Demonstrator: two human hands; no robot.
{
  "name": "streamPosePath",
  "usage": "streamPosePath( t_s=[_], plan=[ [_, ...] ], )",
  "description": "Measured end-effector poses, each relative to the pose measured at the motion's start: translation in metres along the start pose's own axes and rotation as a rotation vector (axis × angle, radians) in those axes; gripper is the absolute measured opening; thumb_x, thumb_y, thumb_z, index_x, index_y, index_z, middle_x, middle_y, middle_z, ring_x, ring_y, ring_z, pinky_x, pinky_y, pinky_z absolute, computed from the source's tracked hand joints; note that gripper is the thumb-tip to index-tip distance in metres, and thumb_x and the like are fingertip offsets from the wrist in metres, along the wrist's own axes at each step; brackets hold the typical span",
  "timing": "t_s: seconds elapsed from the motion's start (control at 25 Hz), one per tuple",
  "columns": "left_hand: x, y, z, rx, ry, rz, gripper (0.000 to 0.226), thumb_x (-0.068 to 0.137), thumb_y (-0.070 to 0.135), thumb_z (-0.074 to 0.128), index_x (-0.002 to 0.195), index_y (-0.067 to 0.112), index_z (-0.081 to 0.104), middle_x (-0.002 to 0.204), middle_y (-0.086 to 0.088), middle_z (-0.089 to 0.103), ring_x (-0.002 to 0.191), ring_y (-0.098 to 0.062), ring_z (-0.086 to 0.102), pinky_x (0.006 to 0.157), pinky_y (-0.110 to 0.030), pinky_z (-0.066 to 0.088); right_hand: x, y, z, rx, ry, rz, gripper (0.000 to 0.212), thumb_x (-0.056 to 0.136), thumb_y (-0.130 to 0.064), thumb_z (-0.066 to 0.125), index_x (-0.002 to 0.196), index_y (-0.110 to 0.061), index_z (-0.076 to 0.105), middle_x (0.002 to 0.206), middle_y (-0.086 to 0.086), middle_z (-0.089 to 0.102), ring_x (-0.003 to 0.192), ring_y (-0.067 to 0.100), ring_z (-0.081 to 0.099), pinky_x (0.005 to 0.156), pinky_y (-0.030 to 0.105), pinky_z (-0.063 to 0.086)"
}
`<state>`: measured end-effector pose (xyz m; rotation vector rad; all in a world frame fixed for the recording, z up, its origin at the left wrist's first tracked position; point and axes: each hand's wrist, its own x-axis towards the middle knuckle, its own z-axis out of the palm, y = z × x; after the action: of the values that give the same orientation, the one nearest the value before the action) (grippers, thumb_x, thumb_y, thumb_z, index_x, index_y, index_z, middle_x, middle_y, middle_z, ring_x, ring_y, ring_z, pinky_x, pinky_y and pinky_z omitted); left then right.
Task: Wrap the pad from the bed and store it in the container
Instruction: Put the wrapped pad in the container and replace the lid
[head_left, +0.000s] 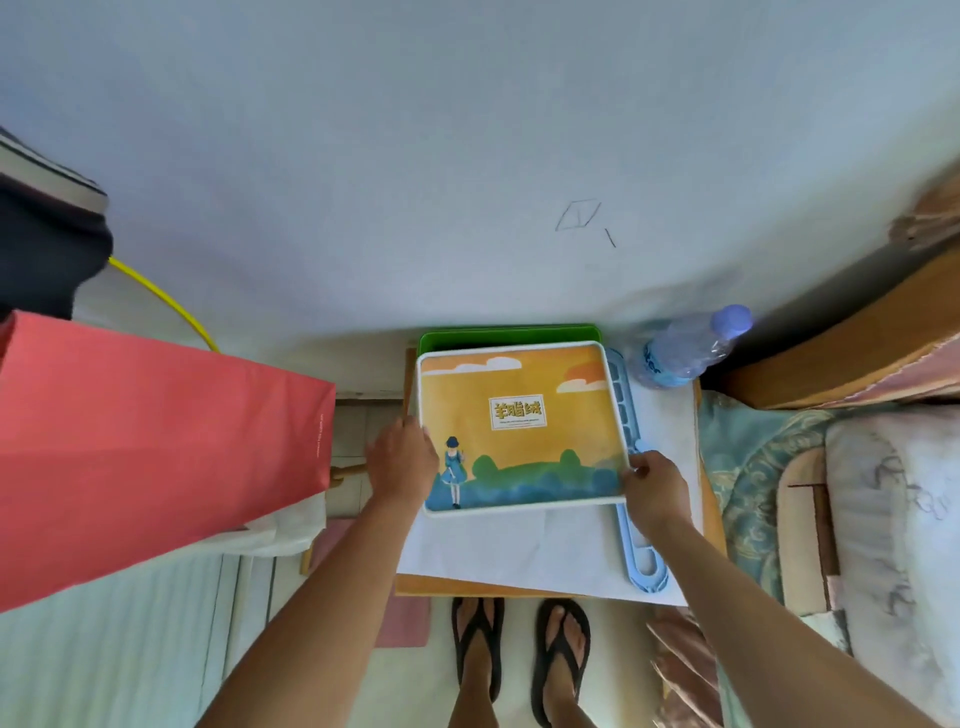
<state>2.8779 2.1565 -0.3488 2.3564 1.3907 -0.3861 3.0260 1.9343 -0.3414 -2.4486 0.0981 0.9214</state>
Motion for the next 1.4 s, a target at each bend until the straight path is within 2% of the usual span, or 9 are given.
streamPosePath(
  t_s=[0.16,0.28,0.52,0.6,0.76,1.0,1.12,1.24,1.4],
  plan=[
    [0.021,-0.003,0.006,0.084,0.051,0.038,0.031,0.1,0.019,0.035,0.122,0.008,0.053,0.111,-0.014,0.063,0.104,-0.031,0.058,0.086,-0.04,0.044,0.006,-0.007,0.015,-0.017,0.075,-0.015,0.022,0.091,-0.006,0.05,0.109,-0.003,0.063,0.11,0.018,0.065,0.097,0.035,0.058,0.079,0.035,0.044],
    [0.029,-0.006,0.01,0.072,0.031,0.035,0.034,0.101,0.023,0.034,0.129,0.011,0.049,0.111,-0.014,0.065,0.103,-0.032,0.06,0.084,-0.04,0.045,0.01,-0.011,0.021,0.03,0.123,-0.003,0.026,0.092,-0.01,0.054,0.117,-0.007,0.06,0.106,0.017,0.065,0.087,0.029,0.057,0.077,0.035,0.045],
    [0.037,-0.011,0.005,-0.256,-0.031,-0.04,0.042,0.099,0.032,0.04,0.138,0.019,0.046,0.117,-0.016,0.067,0.106,-0.035,0.062,0.087,-0.042,0.049,0.015,-0.011,0.025,0.1,0.128,0.042,0.031,0.092,-0.016,0.057,0.121,-0.006,0.058,0.111,0.019,0.063,0.099,0.034,0.058,0.08,0.033,0.043],
    [0.042,-0.01,0.005,-0.426,-0.073,-0.139,0.044,0.095,0.034,0.051,0.134,0.013,0.052,0.123,-0.015,0.065,0.111,-0.034,0.06,0.09,-0.043,0.05,0.016,-0.01,0.025,0.115,0.105,0.066,0.03,0.093,-0.017,0.055,0.12,-0.005,0.059,0.112,0.018,0.065,0.102,0.034,0.058,0.082,0.033,0.042],
    [0.047,-0.011,0.007,-0.635,-0.108,-0.246,0.034,0.086,0.027,0.067,0.103,-0.002,0.069,0.105,-0.021,0.072,0.091,-0.03,0.065,0.075,-0.028,0.045,0.017,-0.005,0.024,0.165,0.095,0.11,0.028,0.093,-0.018,0.056,0.117,-0.005,0.062,0.114,0.017,0.067,0.103,0.034,0.058,0.085,0.034,0.044],
    [0.047,-0.007,0.008,-0.67,-0.093,-0.296,0.027,0.083,0.017,0.07,0.1,-0.004,0.07,0.104,-0.021,0.072,0.096,-0.032,0.067,0.079,-0.03,0.047,0.023,-0.003,0.022,0.189,0.068,0.135,0.027,0.091,-0.024,0.059,0.111,-0.007,0.066,0.098,0.012,0.066,0.087,0.03,0.058,0.086,0.046,0.052],
    [0.048,-0.009,0.009,-0.707,-0.106,-0.33,0.028,0.084,0.018,0.07,0.099,-0.006,0.07,0.103,-0.023,0.072,0.098,-0.032,0.067,0.078,-0.027,0.045,0.024,-0.005,0.022,0.243,0.042,0.156,0.027,0.088,-0.032,0.062,0.096,-0.007,0.07,0.086,0.011,0.066,0.089,0.037,0.064,0.088,0.048,0.055],
    [0.05,-0.01,0.008,-0.716,-0.126,-0.35,0.03,0.083,0.02,0.071,0.097,-0.007,0.07,0.104,-0.023,0.072,0.101,-0.033,0.066,0.083,-0.029,0.046,0.03,-0.004,0.021,0.351,-0.007,0.264,0.015,0.085,-0.027,0.067,0.083,-0.012,0.067,0.087,0.016,0.067,0.09,0.04,0.066,0.086,0.051,0.057],
    [0.053,-0.007,0.009,-0.658,-0.113,-0.338,0.03,0.084,0.02,0.07,0.091,-0.008,0.069,0.097,-0.025,0.072,0.095,-0.033,0.066,0.074,-0.027,0.042,0.036,-0.004,0.019,0.297,-0.02,0.285,0.019,0.085,-0.025,0.068,0.071,-0.012,0.066,0.074,0.012,0.066,0.079,0.037,0.067,0.083,0.053,0.057]
  ],
)
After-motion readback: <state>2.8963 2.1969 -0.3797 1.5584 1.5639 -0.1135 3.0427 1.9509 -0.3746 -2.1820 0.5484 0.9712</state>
